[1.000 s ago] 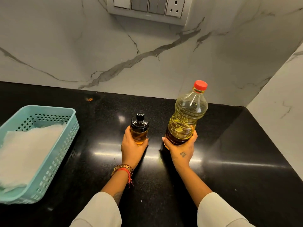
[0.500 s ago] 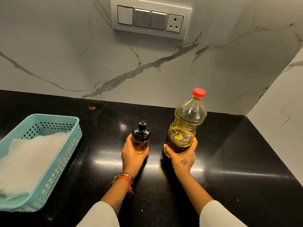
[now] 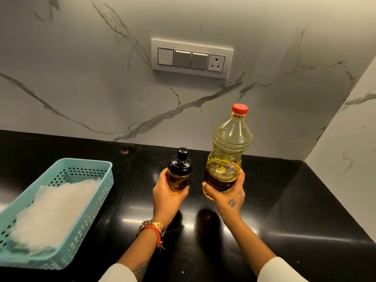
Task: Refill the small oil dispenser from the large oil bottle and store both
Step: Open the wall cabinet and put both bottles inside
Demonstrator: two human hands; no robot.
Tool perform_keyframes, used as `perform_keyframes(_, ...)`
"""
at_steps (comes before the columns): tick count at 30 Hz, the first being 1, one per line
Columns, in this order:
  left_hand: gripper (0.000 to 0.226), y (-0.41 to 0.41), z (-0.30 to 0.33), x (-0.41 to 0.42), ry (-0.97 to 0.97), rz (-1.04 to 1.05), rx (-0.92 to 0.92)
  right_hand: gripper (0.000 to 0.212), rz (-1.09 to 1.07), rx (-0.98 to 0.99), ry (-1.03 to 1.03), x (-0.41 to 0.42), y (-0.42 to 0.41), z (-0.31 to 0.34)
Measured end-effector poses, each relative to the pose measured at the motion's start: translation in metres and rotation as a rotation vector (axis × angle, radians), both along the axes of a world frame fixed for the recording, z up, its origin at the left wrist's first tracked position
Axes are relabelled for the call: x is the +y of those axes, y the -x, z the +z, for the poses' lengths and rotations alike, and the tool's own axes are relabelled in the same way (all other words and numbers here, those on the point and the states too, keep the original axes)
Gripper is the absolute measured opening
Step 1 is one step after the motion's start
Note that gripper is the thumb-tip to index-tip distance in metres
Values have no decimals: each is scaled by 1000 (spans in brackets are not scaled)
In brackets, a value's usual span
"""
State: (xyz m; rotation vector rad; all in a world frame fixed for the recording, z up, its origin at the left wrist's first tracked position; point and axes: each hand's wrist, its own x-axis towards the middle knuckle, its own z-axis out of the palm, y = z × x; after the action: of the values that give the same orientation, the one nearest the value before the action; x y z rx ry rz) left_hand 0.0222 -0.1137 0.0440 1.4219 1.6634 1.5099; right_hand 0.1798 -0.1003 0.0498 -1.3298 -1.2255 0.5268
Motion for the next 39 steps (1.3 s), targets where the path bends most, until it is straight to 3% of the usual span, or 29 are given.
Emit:
perform_keyframes(15,66,41,130,-53,-136,-89,13,93,44,-47,-122,-45,36,124)
perform_keyframes(26,74,80,243,-80,-270,-170,40,90,105,-42,-269,-77,54,250)
perform_keyframes(35,58,97,332,-80,-316,-244,-80,89,213,29,-311,-69,65,339)
perform_keyframes(39,67,101,366,-72,-323,-242,-119,99,289,76,-299,-61,74,378)
